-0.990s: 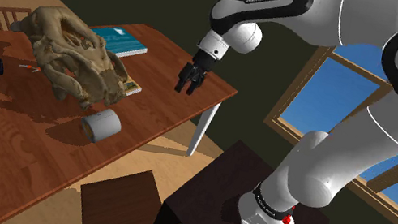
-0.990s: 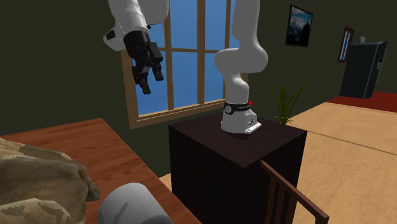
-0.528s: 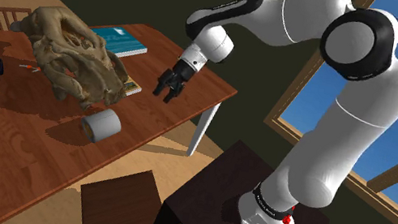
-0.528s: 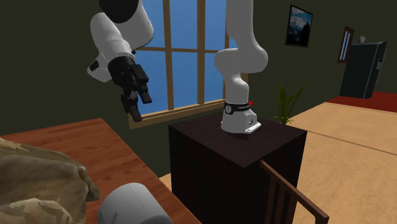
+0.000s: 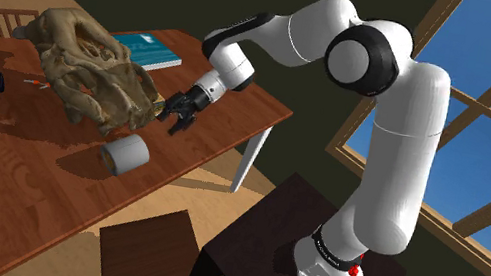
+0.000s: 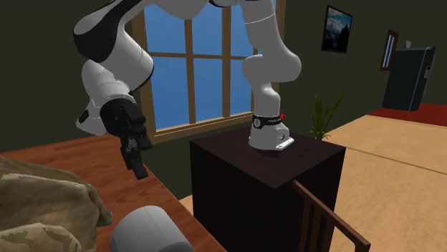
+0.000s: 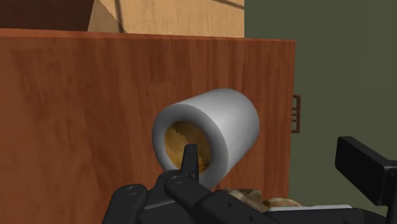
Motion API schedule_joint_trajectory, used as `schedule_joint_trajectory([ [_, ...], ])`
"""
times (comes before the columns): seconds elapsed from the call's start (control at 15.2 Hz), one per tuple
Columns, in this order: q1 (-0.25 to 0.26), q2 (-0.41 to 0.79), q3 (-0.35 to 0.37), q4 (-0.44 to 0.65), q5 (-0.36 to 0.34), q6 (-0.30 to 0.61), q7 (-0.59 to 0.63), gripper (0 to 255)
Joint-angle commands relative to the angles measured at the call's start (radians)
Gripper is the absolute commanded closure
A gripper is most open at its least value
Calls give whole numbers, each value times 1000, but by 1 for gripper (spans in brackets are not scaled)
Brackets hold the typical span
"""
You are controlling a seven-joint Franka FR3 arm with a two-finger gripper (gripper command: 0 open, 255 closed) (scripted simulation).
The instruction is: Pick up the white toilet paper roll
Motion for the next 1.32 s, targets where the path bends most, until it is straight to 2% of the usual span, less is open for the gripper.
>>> schedule_joint_trajectory([
  [0.0, -12, 80, 32, 70, 69, -30, -12, 0],
  [0.2, -29, 185, 74, 169, 143, -69, -19, 0],
  [0.79, -35, 267, 82, 201, 160, -55, -69, 0],
  [0.86, -35, 268, 82, 202, 159, -55, -69, 255],
  [1.25, -36, 267, 82, 200, 160, -55, -70, 255],
])
